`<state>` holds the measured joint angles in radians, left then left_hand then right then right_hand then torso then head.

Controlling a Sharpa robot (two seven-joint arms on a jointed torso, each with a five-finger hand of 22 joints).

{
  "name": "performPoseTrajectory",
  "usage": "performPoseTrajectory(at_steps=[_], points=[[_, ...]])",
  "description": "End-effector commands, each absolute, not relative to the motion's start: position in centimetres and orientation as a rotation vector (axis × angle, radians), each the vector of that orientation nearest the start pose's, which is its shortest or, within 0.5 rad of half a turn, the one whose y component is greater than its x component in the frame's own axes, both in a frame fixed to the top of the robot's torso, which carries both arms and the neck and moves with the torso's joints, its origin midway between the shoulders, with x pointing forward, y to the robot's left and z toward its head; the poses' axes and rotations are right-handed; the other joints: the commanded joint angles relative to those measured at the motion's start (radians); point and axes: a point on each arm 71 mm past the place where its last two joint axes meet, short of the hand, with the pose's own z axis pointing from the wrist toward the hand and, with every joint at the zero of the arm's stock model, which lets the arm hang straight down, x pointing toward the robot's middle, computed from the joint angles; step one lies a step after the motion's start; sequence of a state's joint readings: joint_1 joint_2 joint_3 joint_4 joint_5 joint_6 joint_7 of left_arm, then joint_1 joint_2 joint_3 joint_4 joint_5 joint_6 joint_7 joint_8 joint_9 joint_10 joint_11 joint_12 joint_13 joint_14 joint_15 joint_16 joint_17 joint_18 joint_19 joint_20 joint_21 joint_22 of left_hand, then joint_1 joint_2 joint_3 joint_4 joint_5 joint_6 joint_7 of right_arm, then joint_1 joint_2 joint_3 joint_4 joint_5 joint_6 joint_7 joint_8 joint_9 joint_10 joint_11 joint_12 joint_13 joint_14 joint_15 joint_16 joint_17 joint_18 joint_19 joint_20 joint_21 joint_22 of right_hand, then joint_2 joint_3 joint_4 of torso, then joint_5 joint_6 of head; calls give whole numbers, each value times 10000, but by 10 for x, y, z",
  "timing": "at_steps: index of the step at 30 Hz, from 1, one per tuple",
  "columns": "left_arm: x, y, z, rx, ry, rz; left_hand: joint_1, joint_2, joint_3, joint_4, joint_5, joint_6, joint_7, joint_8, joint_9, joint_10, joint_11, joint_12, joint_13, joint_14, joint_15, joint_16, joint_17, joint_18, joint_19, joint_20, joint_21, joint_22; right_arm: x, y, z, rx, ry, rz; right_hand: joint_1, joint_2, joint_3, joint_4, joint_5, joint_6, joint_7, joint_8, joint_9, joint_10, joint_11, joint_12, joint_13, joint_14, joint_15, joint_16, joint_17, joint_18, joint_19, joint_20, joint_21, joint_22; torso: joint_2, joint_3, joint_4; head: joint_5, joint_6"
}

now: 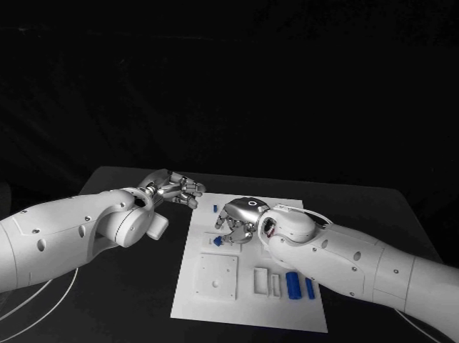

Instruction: Assemble the parts on the task board

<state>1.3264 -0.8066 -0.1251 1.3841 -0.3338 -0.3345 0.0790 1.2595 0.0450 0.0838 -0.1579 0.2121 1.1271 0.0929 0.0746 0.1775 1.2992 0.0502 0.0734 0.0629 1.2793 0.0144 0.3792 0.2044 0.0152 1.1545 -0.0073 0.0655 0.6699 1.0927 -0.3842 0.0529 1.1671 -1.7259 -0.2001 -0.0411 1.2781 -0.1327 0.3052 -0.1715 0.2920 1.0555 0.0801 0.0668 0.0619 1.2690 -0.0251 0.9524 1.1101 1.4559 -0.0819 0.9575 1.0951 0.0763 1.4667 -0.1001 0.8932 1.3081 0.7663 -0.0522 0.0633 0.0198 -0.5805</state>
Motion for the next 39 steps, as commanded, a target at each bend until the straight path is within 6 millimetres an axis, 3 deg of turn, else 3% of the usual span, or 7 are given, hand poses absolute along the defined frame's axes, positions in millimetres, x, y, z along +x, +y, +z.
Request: performPoseTrajectory(at_steps=[1, 7, 12, 19, 24, 29, 39], points=[[526, 232, -160, -8878, 15372, -11946, -34, -28, -85, 53, -40, -48, -7, 40, -11, 50, 28, -15, -13, 65, 4, 17, 20, 111, 104, 13, 25, -140, 510, -44, -233, -5445, 16715, 6400, 36, 76, 10, -68, -76, -105, -3, -56, 1, 70, -47, 55, 9, 39, -52, 65, 30, -142, 322, -55, 55, 1167, 15, -56, 25, -10, 11], [525, 232, -156, -9218, 14575, -12047, 144, 7, -105, 59, 92, -35, 2, 55, -13, 44, 32, -20, -13, 24, 11, -19, 33, 92, 111, 7, 39, -463, 511, -36, -242, -5672, 16902, 5926, 57, 32, -47, -156, -125, -387, -31, -53, 1, 82, -99, -17, -1, 41, -74, 88, 67, -143, 310, -68, 69, 1162, 15, -137, 79, -60, -10], [524, 233, -155, -9645, 14237, -12049, 140, -34, -116, 45, 85, -100, 32, 23, -32, -7, 55, -31, -14, -45, 37, -63, 19, 78, 58, 24, 36, -516, 513, -35, -246, -5723, 16975, 5742, 168, 37, -227, -236, -113, -1271, -11, -78, -27, 108, -109, -77, 7, 46, -87, 81, 89, -143, 306, -83, 79, 1159, 40, -206, 120, -108, 7], [524, 235, -155, -9867, 14174, -12066, 117, -55, -134, 72, 63, -206, 73, 23, -46, -87, 89, -22, -13, -67, 63, -122, -9, 84, 31, 53, 46, -637, 516, -35, -249, -5637, 16929, 5624, 238, 50, -92, -334, -45, -1313, -13, -80, -29, 141, -123, -66, 46, 47, -111, 136, 159, -136, 314, -105, 110, 1164, 66, -317, 193, -116, -16], [523, 236, -155, -9934, 14197, -12047, 117, -55, -134, 72, 63, -206, 73, 23, -46, -87, 89, -22, -13, -67, 63, -122, -9, 84, 31, 53, 46, -637, 517, -37, -251, -5603, 16944, 5567, 154, 44, 248, -472, -96, -1087, -24, -78, -24, 162, -133, -35, 118, 53, -120, 149, 203, -140, 317, -114, 176, 1177, 67, -333, 191, -133, -41], [523, 237, -155, -9990, 14212, -11999, 113, -58, -141, 88, 64, -216, 72, 37, -41, -93, 91, -17, -13, -61, 65, -135, -15, 85, 37, 56, 49, -689, 518, -38, -252, -5571, 17013, 5570, 49, 65, 507, -562, -96, -404, -43, -49, 4, 156, -126, -36, 154, 50, -116, 139, 221, -140, 300, -114, 189, 1175, 74, -315, 163, -124, -34], [524, 238, -156, -10071, 14277, -11956, 131, -24, -122, 103, 82, -205, 61, 50, -33, -88, 84, -14, -12, -52, 61, -137, -16, 87, 47, 54, 54, -720, 518, -39, -252, -5493, 17029, 5666, -162, 185, 750, -443, -360, 550, -102, -44, 28, 147, -72, 39, 248, 56, -94, 166, 268, -131, 298, -95, 250, 1184, 80, -313, 177, -152, -63]])
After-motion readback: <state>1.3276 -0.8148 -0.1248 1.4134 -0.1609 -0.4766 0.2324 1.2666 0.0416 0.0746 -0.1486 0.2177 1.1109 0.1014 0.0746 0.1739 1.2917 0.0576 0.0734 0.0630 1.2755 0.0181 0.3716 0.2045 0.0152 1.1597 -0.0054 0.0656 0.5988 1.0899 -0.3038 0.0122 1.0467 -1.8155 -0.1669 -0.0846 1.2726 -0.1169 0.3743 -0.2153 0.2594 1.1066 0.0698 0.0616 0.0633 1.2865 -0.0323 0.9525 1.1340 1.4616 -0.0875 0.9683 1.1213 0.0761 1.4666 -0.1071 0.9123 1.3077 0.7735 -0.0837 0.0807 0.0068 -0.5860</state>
